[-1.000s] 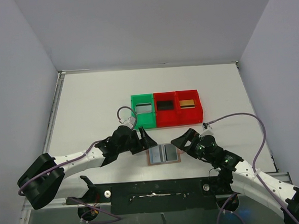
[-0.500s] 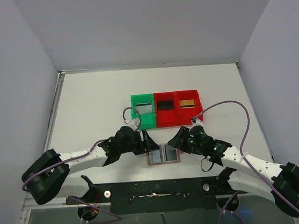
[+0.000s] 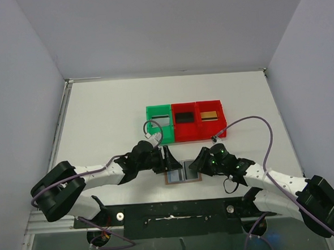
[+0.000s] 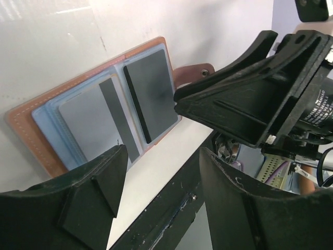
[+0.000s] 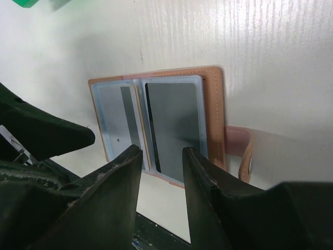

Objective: Take the credit cards out of the card holder

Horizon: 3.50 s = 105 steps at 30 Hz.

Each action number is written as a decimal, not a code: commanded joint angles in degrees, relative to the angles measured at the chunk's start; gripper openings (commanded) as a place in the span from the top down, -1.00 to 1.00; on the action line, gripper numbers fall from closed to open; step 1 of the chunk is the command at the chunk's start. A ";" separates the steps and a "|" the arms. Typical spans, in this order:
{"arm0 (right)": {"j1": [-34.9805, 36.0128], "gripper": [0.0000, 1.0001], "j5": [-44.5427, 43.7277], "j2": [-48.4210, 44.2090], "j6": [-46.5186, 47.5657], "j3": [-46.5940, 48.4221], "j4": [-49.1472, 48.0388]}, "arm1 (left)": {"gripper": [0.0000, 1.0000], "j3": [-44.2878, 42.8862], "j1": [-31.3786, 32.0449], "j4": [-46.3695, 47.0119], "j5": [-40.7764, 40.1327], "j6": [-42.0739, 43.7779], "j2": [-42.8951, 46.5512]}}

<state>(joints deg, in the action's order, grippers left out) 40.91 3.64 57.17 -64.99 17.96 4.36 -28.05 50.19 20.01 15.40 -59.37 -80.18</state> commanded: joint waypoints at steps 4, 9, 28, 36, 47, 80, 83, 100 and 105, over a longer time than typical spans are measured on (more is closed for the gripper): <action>-0.12 0.25 -1.80 3.11 -0.66 0.38 1.02 | -0.11 -4.07 1.08 4.65 2.49 -0.75 -2.60; -0.17 0.25 -2.39 5.60 -1.11 0.07 2.31 | -0.11 -7.20 1.47 3.21 3.37 -0.29 -5.58; -0.74 0.24 -2.62 7.53 -1.23 -0.47 4.05 | -0.11 -9.39 2.17 -2.48 -0.37 0.07 -10.61; -0.82 0.21 -1.71 6.44 -1.67 -1.69 2.33 | -0.11 -9.39 3.11 -1.73 -0.11 -0.96 -11.85; -0.83 0.19 -1.27 4.47 -2.25 -3.36 2.20 | 0.18 -9.06 4.03 0.93 -0.03 -2.94 -14.29; -0.93 0.17 -0.02 2.91 -2.09 -5.17 0.54 | 1.00 -5.95 4.65 10.71 2.12 -8.59 -15.69; -0.89 0.16 -0.20 2.70 -2.01 -5.04 0.78 | 1.00 -5.47 4.65 9.56 1.48 -8.40 -14.96; -0.98 0.16 -0.05 2.88 -1.77 -4.86 0.51 | 0.42 -5.45 4.65 8.29 0.50 -7.70 -13.95; -0.94 0.16 0.13 2.83 -1.78 -4.86 0.39 | 0.37 -5.61 4.66 8.50 -0.34 -8.69 -15.54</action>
<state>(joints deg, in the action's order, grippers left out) 40.10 4.14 59.35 -67.99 14.96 0.05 -32.40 54.68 26.20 16.14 -67.55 -95.26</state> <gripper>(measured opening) 0.417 0.312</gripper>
